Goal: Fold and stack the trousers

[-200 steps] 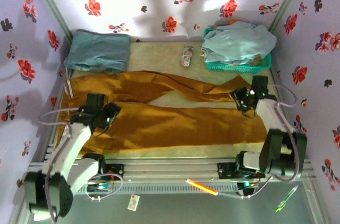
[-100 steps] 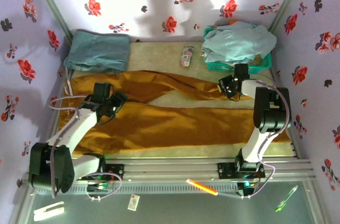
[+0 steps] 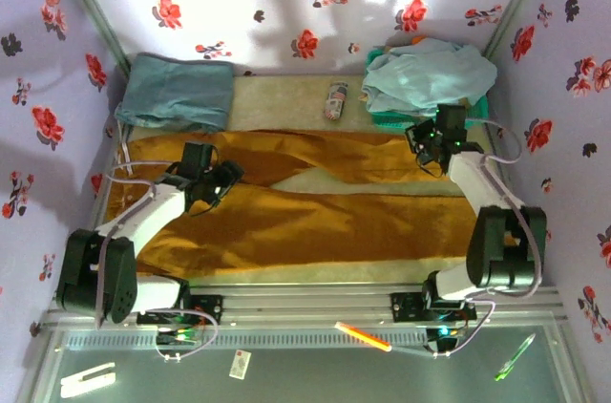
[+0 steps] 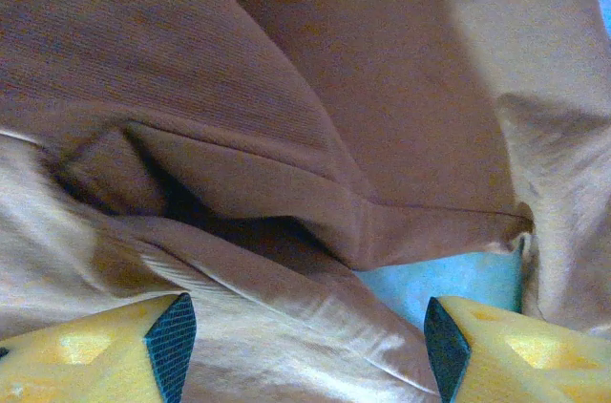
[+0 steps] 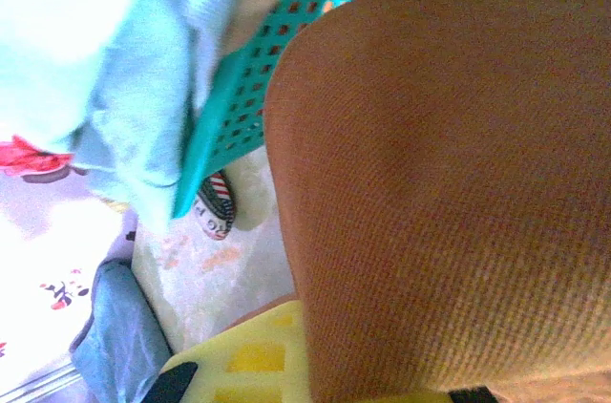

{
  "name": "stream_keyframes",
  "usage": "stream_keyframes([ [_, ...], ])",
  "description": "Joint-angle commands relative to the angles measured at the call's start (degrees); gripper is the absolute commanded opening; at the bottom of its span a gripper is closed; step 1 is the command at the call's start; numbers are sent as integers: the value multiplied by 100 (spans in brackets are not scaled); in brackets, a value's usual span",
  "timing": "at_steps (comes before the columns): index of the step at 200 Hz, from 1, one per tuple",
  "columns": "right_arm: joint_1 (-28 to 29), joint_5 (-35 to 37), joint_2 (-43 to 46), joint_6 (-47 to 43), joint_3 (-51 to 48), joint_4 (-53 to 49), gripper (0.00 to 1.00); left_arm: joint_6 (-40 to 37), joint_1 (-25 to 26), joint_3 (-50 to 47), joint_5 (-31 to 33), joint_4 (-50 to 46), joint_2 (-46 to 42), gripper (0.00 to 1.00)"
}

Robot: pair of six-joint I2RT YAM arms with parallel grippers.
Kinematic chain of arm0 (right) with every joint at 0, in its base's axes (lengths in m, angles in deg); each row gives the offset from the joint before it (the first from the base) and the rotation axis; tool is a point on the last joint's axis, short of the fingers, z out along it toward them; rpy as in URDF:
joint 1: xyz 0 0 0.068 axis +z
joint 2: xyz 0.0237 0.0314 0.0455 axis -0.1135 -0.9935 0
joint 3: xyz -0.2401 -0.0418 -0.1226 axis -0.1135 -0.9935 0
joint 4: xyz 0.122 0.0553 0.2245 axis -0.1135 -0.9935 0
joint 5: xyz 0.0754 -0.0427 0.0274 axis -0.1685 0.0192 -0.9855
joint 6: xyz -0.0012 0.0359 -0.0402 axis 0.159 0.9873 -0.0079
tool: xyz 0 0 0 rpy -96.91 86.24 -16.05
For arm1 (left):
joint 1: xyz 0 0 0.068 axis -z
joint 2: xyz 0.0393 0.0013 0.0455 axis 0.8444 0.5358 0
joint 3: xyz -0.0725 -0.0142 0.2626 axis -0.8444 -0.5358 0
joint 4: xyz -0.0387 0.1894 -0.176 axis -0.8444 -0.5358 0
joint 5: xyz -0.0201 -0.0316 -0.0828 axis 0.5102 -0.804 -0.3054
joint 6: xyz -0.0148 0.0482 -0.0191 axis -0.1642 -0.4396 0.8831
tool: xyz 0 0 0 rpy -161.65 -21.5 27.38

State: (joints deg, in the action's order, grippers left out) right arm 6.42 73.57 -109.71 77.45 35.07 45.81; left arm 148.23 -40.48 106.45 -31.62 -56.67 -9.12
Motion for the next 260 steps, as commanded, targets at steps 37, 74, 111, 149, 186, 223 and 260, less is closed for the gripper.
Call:
stream_keyframes([
  [37,-382,736,-900,-684,1337,-1083,0,-622,608,724,-64,-121,506,68],
  [74,-473,749,-2069,-799,2538,-1755,55,-931,986,1307,-71,-300,1218,69],
  [111,-483,1120,-1525,-1277,2672,-1982,70,-1120,1206,1723,22,-418,1650,70],
  [149,-370,1199,-761,-1811,1866,-2025,69,-1188,910,1809,411,-298,1795,74],
  [186,-70,868,-385,-1730,471,-895,54,-706,652,1297,680,108,2095,72],
  [223,651,577,-1436,-1862,720,-631,0,-79,39,153,851,803,1902,70],
  [260,933,540,-2540,-1723,1141,-682,0,-256,-594,-317,817,780,1627,69],
])
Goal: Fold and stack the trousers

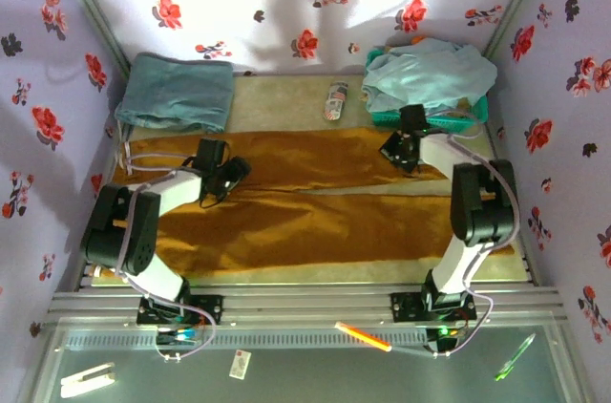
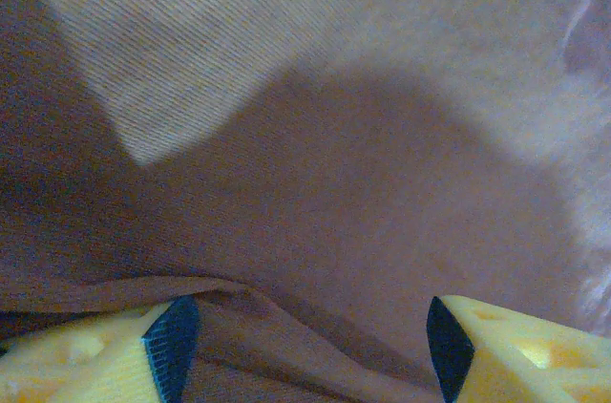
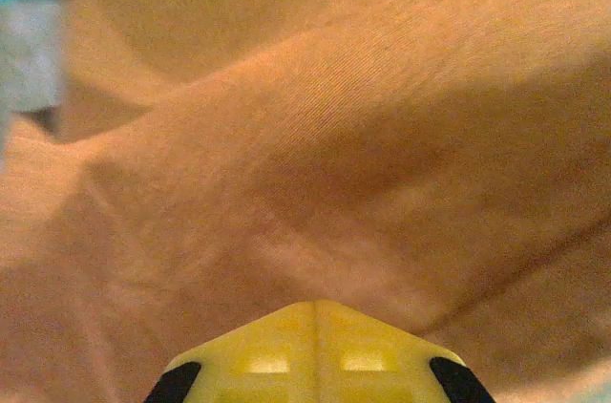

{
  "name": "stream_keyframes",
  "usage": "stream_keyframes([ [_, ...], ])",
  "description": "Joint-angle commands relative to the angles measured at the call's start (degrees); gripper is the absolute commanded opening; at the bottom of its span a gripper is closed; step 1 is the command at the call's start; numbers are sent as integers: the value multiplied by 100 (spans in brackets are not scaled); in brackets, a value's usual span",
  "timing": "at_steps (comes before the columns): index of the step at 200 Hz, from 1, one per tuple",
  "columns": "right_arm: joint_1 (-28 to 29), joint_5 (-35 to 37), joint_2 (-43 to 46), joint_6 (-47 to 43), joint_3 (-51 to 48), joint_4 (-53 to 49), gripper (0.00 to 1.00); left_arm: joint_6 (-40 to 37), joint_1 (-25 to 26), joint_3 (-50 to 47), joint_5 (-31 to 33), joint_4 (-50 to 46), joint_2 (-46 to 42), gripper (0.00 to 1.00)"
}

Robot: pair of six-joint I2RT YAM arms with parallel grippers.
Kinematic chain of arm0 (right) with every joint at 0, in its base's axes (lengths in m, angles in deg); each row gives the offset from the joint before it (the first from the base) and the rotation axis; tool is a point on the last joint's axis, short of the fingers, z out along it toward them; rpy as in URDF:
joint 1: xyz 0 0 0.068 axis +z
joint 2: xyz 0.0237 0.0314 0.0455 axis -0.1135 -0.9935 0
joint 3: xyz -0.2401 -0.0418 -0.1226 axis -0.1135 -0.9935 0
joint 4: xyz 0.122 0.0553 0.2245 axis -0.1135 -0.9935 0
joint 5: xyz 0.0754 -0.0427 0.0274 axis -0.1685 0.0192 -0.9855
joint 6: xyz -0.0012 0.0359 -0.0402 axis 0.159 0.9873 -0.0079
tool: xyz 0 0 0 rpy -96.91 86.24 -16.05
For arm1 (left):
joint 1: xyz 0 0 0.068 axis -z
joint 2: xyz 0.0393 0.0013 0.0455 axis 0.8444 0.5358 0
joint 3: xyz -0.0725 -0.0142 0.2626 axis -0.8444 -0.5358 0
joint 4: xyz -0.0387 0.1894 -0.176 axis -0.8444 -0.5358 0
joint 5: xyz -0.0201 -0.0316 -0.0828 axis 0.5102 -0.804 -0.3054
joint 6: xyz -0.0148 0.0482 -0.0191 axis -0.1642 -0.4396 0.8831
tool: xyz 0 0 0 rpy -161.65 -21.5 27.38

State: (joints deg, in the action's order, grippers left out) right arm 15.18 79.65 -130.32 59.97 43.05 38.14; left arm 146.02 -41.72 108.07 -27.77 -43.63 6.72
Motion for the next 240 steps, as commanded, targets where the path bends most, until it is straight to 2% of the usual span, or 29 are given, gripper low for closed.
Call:
stream_keyframes([
  [1,61,-67,-499,36,347,78,0,-52,-488,-486,431,-533,34,69],
  [51,306,-386,-465,560,-355,110,0,-598,-1304,-397,355,-999,-371,69],
  [70,418,-972,-246,775,-692,371,0,-697,-1434,-362,284,-1082,-535,69],
  [86,369,-946,103,496,-545,-10,0,-727,-1452,-334,202,-1154,-677,69],
  [112,-235,-503,827,-6,-209,-754,27,-663,-1400,-410,-202,-1092,-962,70],
  [120,-520,-426,1003,-92,-193,-863,30,-666,-1333,-418,-276,-1082,-1060,71],
  [134,-810,-301,1232,-214,-191,-974,30,-711,-1153,-382,-366,-1138,-1150,71],
  [152,-825,-328,1291,-303,-201,-932,30,-736,-854,-295,-422,-1151,-1175,72],
  [159,-824,-436,1192,-264,-206,-876,27,-722,-756,-261,-422,-1141,-1166,72],
  [170,-823,-556,953,-213,-243,-667,18,-687,-585,-216,-422,-1030,-1125,73],
  [179,-861,-607,623,-142,-217,-576,0,-621,-452,-167,-422,-961,-1042,73],
  [196,-1035,-709,66,-123,-183,-623,0,-575,-205,-51,-459,-877,-841,72],
  [219,-1464,-753,-26,95,-758,-139,0,-399,166,-79,-431,-670,-644,72],
  [240,-1662,-598,-163,22,-776,-444,0,-245,480,-223,-345,-461,-510,72],
])
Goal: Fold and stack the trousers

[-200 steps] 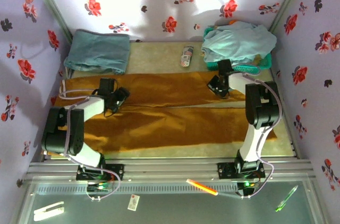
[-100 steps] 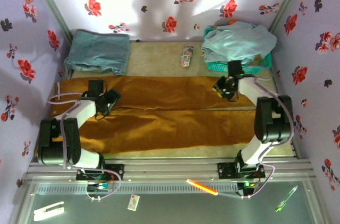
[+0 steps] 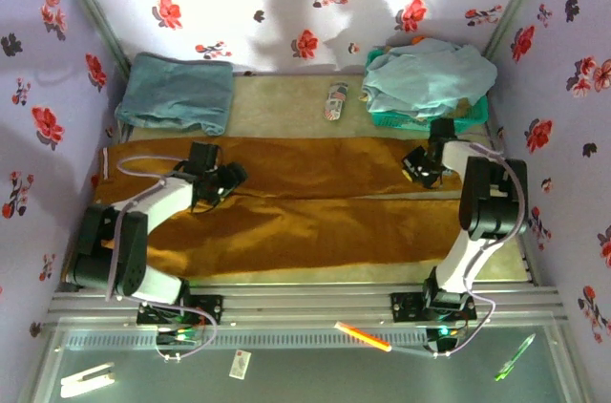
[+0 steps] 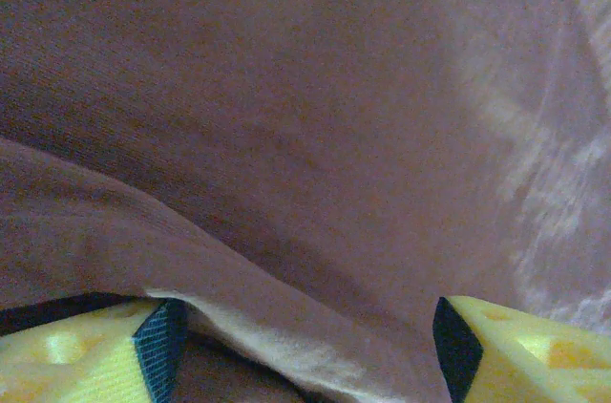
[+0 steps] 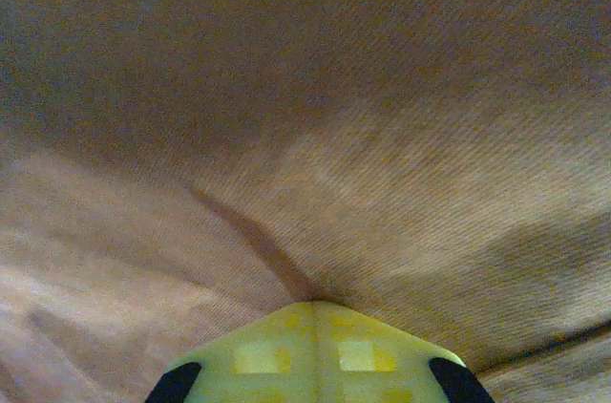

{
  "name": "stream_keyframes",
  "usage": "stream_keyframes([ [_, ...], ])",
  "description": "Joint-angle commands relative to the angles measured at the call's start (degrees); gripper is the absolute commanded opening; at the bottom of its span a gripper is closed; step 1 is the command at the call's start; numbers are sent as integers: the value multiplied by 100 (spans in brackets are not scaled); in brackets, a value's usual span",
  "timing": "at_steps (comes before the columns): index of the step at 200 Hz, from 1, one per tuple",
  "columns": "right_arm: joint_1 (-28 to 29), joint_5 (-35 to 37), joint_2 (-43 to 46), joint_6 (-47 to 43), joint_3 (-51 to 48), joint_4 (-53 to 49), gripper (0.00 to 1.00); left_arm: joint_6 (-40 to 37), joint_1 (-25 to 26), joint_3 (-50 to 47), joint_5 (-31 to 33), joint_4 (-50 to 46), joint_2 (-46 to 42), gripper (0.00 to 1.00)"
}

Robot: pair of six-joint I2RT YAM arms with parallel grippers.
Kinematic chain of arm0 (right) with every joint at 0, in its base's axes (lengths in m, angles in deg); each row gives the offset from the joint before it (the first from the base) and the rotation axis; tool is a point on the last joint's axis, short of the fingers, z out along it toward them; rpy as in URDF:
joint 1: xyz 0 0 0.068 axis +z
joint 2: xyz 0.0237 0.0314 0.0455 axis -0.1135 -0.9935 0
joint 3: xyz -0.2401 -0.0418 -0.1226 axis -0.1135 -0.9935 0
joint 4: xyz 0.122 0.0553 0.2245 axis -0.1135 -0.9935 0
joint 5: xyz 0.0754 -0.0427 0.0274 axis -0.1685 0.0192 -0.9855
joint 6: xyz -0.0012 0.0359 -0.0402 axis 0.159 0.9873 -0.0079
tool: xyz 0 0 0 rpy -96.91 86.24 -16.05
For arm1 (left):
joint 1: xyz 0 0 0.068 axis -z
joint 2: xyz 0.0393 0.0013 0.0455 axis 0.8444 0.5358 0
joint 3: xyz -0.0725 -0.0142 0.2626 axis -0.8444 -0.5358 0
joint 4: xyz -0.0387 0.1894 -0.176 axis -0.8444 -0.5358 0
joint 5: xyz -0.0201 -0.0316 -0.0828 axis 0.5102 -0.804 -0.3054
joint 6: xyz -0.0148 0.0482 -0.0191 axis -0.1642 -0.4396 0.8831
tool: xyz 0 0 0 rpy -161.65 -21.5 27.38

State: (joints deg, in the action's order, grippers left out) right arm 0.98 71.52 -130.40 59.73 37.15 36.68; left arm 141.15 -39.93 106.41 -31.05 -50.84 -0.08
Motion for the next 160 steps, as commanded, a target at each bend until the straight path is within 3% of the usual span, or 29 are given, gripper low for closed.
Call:
stream_keyframes([
  [1,-243,217,-161,27,-180,-308,0,251,313,-69,-16,278,174,72],
  [62,-1009,450,-413,-58,204,-524,0,825,1245,-117,66,1118,873,72],
  [107,-1149,360,-569,-97,1061,-819,0,908,1384,452,152,895,1057,72],
  [122,-1037,281,-133,-90,1020,-873,0,839,1374,538,170,655,807,73],
  [128,-935,317,91,-150,1013,-990,4,787,1371,547,178,574,665,73],
  [160,36,435,1287,-143,309,-1134,9,343,1193,564,311,-80,-280,80],
])
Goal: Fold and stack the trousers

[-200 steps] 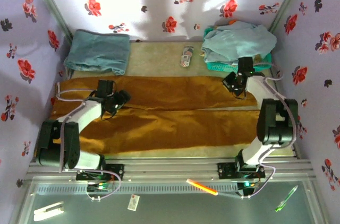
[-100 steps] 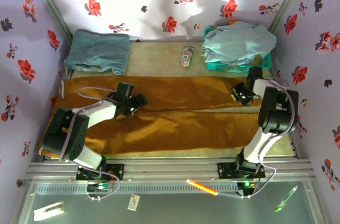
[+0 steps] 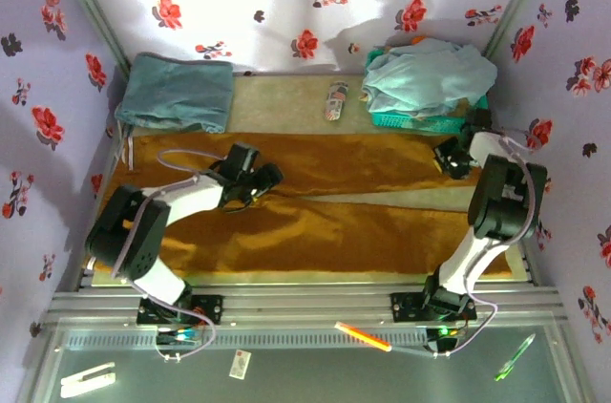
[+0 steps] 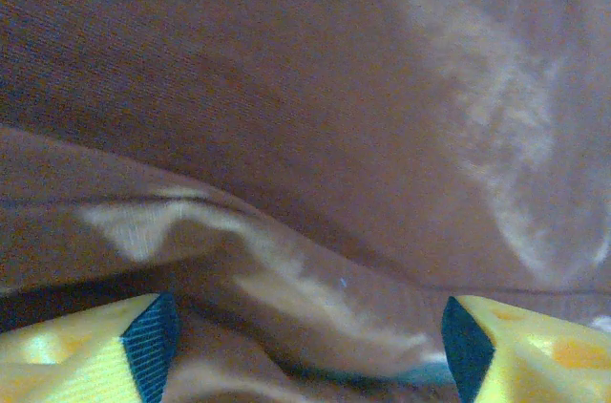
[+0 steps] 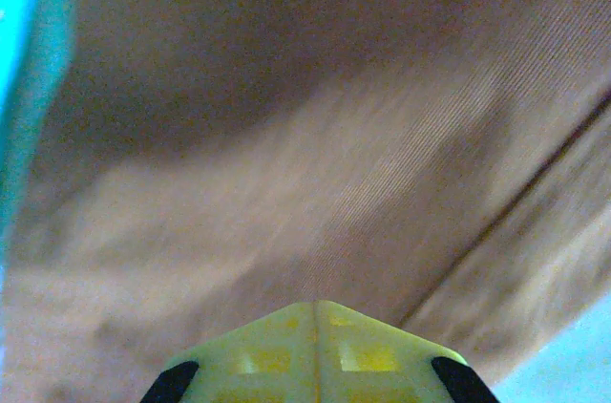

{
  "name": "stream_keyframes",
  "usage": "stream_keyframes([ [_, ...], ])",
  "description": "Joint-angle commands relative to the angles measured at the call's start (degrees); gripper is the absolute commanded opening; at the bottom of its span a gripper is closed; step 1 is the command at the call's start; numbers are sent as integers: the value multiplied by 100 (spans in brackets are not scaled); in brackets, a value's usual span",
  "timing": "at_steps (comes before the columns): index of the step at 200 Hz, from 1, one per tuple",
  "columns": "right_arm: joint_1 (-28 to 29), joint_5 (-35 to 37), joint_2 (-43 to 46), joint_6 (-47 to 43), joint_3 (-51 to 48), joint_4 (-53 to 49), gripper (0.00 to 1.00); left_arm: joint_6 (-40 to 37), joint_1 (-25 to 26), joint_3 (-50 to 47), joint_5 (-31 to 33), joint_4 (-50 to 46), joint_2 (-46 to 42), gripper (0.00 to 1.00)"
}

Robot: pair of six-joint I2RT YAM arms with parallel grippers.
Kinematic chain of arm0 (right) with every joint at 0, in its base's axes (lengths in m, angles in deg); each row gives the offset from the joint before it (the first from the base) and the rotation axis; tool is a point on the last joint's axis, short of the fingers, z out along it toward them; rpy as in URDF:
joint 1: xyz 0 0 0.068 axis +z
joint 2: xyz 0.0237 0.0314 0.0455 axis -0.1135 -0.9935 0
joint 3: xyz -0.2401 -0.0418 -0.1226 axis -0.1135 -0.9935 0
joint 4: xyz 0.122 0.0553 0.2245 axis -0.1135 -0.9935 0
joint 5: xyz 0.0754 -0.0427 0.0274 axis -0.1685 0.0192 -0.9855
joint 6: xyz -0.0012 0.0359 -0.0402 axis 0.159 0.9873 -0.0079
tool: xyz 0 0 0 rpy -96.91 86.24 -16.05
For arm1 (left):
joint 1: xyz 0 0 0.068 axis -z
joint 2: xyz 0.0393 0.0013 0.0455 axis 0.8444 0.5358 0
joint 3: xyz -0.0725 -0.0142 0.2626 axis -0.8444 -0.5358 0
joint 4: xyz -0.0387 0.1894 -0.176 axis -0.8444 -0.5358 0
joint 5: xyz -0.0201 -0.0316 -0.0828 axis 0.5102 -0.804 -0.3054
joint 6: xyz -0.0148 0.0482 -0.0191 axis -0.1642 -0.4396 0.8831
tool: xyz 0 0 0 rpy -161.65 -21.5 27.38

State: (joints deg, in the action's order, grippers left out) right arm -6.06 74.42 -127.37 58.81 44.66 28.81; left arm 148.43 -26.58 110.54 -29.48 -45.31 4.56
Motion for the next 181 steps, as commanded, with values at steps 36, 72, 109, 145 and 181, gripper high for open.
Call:
stream_keyframes([
  [36,2351,-245,1240,813,-1618,600,5,-817,-1066,-88,239,-1207,-1432,83],
  [72,2435,-41,1572,731,-2420,254,1,-941,-1634,-590,205,-1516,-2201,83],
  [109,1765,54,2070,447,-3079,-19,4,-790,-1860,-1389,276,-1493,-2736,84],
  [145,1256,89,1101,44,-2540,156,0,-320,-1931,-2130,361,-1095,-2691,84],
  [181,1224,118,847,-156,-1760,-59,0,-151,-1942,-2383,364,-1178,-2891,83],
])
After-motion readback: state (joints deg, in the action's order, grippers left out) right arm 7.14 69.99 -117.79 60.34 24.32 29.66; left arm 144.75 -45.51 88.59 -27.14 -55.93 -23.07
